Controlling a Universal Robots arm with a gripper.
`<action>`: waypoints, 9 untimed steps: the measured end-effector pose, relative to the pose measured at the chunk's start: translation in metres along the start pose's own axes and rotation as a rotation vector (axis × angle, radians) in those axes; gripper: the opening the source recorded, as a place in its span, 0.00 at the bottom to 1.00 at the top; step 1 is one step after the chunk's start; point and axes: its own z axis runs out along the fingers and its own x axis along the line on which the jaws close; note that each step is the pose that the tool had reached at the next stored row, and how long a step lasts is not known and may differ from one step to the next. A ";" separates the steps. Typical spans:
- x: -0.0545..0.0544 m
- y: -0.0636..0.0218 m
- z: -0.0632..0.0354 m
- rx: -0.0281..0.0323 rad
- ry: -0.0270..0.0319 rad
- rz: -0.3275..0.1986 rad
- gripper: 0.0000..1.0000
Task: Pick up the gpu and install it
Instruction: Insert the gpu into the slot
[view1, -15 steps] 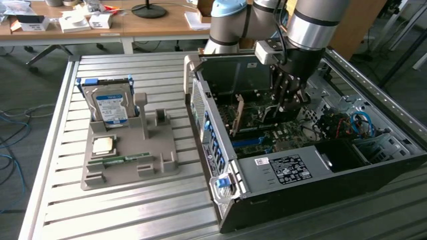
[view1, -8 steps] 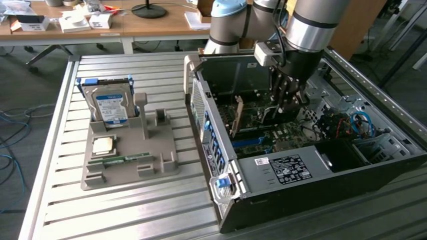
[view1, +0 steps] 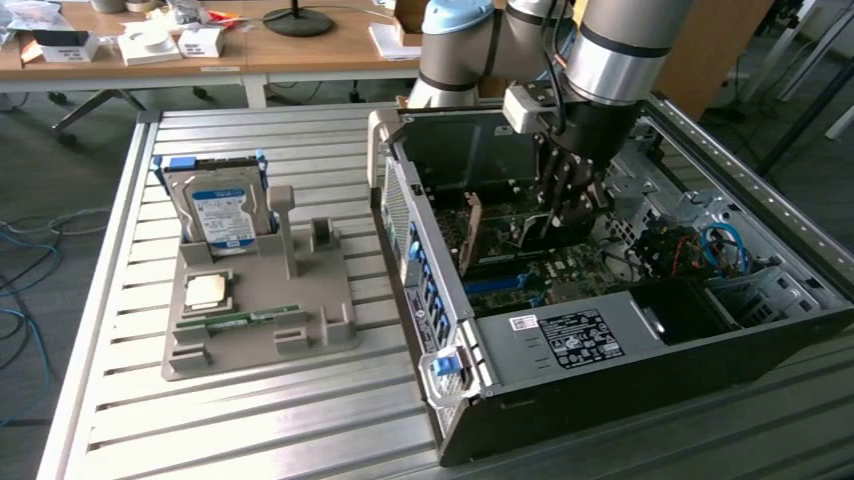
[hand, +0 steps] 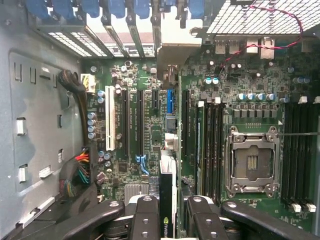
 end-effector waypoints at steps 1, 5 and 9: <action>0.000 0.0000 0.0000 0.0000 0.0001 0.000 0.26; 0.000 0.0005 0.0000 0.0018 -0.0179 0.000 0.26; 0.000 0.0005 0.0002 0.0018 -0.0183 0.000 0.26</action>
